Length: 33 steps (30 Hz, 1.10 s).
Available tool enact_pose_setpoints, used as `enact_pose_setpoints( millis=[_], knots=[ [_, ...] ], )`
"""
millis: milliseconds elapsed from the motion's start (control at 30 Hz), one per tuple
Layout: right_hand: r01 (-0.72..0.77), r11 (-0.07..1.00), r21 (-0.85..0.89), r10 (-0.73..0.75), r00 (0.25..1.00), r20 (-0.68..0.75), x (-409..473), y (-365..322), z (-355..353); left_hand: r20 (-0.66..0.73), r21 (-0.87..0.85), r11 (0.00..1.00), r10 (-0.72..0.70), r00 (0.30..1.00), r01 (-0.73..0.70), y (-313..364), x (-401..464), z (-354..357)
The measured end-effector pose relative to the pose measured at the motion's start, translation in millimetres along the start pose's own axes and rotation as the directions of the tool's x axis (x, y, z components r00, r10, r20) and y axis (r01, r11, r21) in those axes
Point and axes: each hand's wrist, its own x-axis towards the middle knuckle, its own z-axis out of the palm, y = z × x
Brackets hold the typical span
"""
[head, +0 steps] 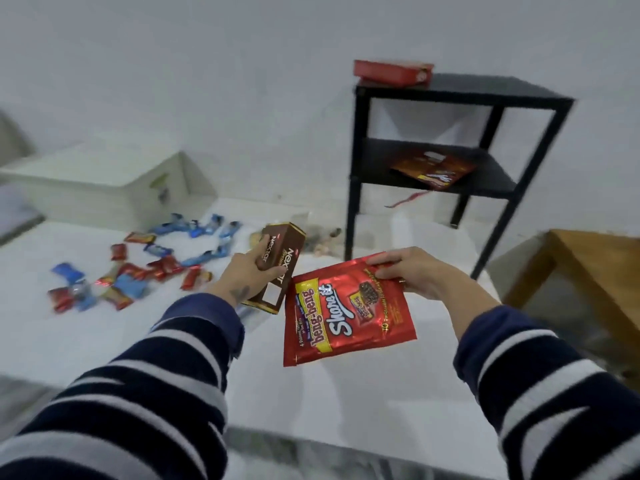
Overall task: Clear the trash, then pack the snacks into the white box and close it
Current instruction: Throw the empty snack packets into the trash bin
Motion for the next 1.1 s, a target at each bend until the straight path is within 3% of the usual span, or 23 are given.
enact_pose_setpoints(
  millis=[267, 500, 667, 900, 1100],
  knots=[
    [0.119, 0.99, -0.077, -0.093, 0.956, 0.28, 33, -85, 191, -0.224, -0.042, 0.966, -0.257, 0.94, 0.254, -151, -83, -129],
    [0.173, 0.98, -0.102, -0.112, 0.89, 0.442, 31, -129, 401, -0.352, -0.088, 0.871, -0.48, 0.803, 0.483, -317, -172, -238],
    [0.21, 0.968, -0.139, -0.106, 0.84, 0.533, 27, -145, 546, -0.429, -0.169, 0.823, -0.556, 0.711, 0.542, -407, -237, -290],
    [0.23, 0.965, -0.129, -0.081, 0.725, 0.684, 12, -161, 720, -0.423, -0.414, 0.646, -0.761, 0.492, 0.642, -523, -312, -337],
    [0.194, 0.978, -0.076, -0.069, 0.643, 0.763, 35, -144, 862, -0.409, -0.66, 0.493, -0.869, 0.279, 0.566, -612, -336, -364]
  ],
)
